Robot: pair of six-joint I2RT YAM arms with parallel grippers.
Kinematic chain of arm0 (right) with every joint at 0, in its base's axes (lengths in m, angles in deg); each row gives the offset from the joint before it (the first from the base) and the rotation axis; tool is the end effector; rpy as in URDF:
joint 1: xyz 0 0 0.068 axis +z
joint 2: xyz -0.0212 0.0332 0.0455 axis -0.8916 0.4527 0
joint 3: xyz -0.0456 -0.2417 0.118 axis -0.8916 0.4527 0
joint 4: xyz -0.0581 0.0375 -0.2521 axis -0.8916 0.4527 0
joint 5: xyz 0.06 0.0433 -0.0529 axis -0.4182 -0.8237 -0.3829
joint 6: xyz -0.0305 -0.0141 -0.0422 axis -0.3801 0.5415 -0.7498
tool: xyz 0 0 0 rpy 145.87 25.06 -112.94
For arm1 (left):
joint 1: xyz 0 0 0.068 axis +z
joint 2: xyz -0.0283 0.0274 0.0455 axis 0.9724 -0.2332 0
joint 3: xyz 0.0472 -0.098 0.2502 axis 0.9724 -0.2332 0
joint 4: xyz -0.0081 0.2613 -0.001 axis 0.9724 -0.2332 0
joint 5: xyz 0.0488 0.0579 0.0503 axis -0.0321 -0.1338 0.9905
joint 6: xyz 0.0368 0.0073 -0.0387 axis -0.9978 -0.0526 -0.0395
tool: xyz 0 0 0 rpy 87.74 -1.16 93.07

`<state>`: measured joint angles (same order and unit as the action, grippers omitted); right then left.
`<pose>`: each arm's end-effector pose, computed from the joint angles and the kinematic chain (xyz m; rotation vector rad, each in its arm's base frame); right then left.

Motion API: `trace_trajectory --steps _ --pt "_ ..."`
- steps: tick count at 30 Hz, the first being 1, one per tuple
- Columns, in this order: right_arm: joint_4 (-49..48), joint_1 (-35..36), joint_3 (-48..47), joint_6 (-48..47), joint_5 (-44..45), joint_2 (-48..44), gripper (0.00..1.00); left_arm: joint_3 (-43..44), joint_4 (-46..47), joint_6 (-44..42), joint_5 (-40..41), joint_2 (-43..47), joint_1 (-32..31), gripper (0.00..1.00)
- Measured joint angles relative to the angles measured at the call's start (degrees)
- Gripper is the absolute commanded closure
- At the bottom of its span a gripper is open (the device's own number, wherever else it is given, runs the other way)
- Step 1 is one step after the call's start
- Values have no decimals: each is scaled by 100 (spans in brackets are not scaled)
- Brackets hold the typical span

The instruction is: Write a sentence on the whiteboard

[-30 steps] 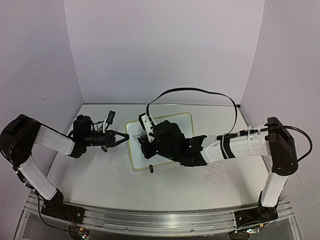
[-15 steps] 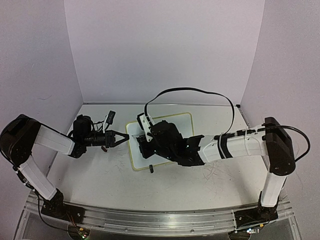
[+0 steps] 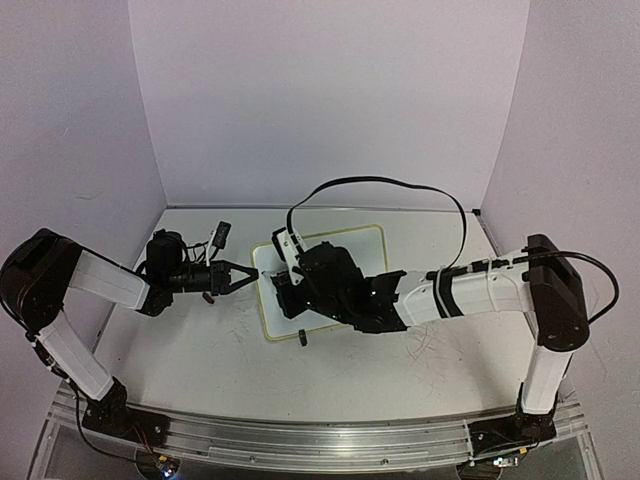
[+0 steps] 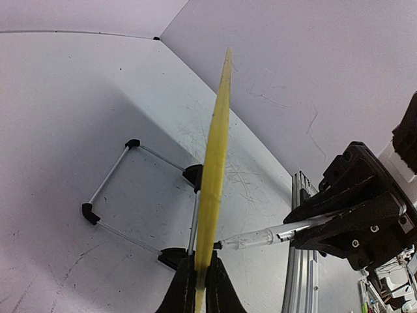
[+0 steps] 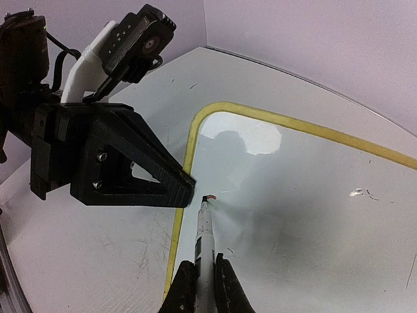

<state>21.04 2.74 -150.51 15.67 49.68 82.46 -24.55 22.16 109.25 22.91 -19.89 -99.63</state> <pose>0.1897 0.4018 0.2375 -0.7540 1.8253 0.6624 0.2641 -0.1425 0.1762 0.6304 1.8515 -1.3768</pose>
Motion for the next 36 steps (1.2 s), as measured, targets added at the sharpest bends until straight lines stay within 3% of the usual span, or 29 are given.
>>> trace_trajectory --steps 36 --pt "42 11 -39 219 -163 61 100 0 0 4 2 0 0 100"
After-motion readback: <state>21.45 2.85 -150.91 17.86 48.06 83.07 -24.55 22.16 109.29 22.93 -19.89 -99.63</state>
